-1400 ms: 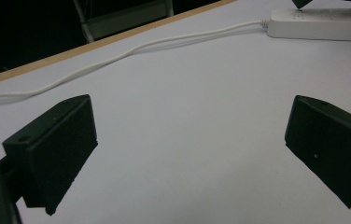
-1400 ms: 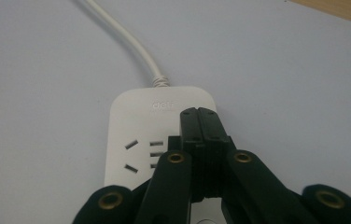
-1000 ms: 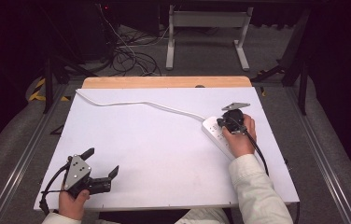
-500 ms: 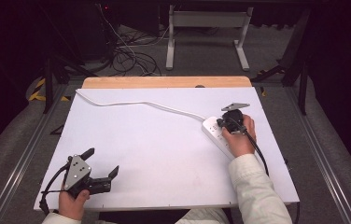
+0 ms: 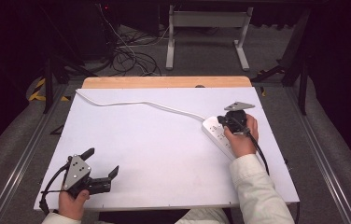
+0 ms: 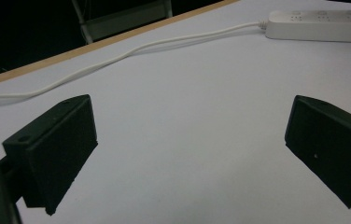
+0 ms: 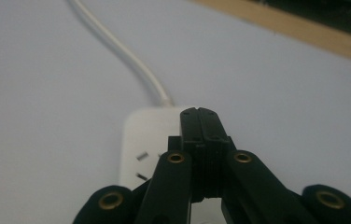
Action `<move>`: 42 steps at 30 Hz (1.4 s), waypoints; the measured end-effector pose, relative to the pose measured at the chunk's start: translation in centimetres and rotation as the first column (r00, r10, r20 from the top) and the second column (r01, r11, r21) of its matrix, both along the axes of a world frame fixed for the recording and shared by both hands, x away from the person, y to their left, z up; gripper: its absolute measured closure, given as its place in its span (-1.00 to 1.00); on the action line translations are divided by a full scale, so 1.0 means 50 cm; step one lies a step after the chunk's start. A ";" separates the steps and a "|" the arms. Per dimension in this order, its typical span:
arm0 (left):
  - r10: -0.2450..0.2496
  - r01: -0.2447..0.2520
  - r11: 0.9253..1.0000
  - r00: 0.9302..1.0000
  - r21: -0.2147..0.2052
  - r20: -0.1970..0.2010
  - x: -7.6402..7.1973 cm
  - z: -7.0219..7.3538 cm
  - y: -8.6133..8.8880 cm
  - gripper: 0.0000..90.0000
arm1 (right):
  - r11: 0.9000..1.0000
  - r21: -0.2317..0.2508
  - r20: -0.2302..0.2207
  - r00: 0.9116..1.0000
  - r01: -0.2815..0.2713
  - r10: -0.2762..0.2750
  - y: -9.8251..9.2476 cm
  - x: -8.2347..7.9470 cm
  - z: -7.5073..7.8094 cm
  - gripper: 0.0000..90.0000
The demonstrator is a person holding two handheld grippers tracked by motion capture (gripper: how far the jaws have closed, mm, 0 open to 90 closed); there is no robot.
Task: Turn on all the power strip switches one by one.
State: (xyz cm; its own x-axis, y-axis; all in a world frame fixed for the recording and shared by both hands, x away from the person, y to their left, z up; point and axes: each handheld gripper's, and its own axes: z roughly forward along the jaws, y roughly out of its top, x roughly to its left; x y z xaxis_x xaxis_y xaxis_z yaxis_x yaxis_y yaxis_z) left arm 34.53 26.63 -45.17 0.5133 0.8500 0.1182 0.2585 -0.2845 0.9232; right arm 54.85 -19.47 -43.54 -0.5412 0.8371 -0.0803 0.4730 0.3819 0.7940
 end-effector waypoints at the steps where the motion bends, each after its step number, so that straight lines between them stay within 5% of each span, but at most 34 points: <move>1: 0.003 -0.003 1.000 1.000 0.007 0.004 0.001 0.000 0.001 -0.94 | 1.000 0.026 0.012 1.000 -0.009 0.009 -0.001 -0.008 0.019 1.00; 4: 0.002 -0.002 1.000 1.000 0.003 0.002 0.002 -0.001 -0.001 -0.94 | 0.999 0.026 0.033 0.999 -0.027 0.026 0.004 -0.026 0.045 1.00; 12: 0.004 -0.004 1.000 1.000 -0.005 0.001 0.000 0.000 0.000 -0.94 | 0.999 0.026 0.035 0.999 -0.030 0.029 0.001 -0.032 0.050 1.00; 19: 0.002 -0.002 1.000 1.000 -0.005 0.001 0.001 0.000 0.000 -0.94 | 0.998 0.044 0.049 0.998 -0.044 0.041 0.008 -0.039 0.060 0.36; 21: 0.001 -0.001 1.000 1.000 -0.004 0.002 0.001 0.001 -0.001 -0.94 | 0.998 0.051 0.030 0.999 -0.035 0.034 0.008 -0.043 0.063 -0.01; 25: 0.000 0.000 1.000 1.000 0.000 0.004 0.001 0.000 0.001 -0.94 | 0.995 0.087 0.034 0.999 -0.043 0.040 -0.001 -0.056 0.076 -0.39; 29: -0.002 0.002 1.000 1.000 -0.004 0.002 0.001 0.000 -0.001 -0.94 | 0.987 0.139 0.025 0.996 -0.087 0.084 -0.009 -0.078 0.088 -0.31; 31: -0.003 0.003 1.000 1.000 0.000 0.003 0.002 0.001 0.000 -0.94 | 0.987 0.147 0.004 0.998 -0.069 0.069 -0.013 -0.089 0.089 -0.47; 36: -0.003 0.003 1.000 1.000 -0.006 0.003 0.001 0.001 0.000 -0.94 | 0.979 0.177 0.039 0.995 -0.100 0.094 -0.019 -0.114 0.104 -0.61; 42: -0.005 0.005 1.000 1.000 -0.006 0.006 0.000 0.002 0.000 -0.94 | 0.963 0.190 0.044 0.981 -0.192 0.187 -0.029 -0.152 0.108 -0.76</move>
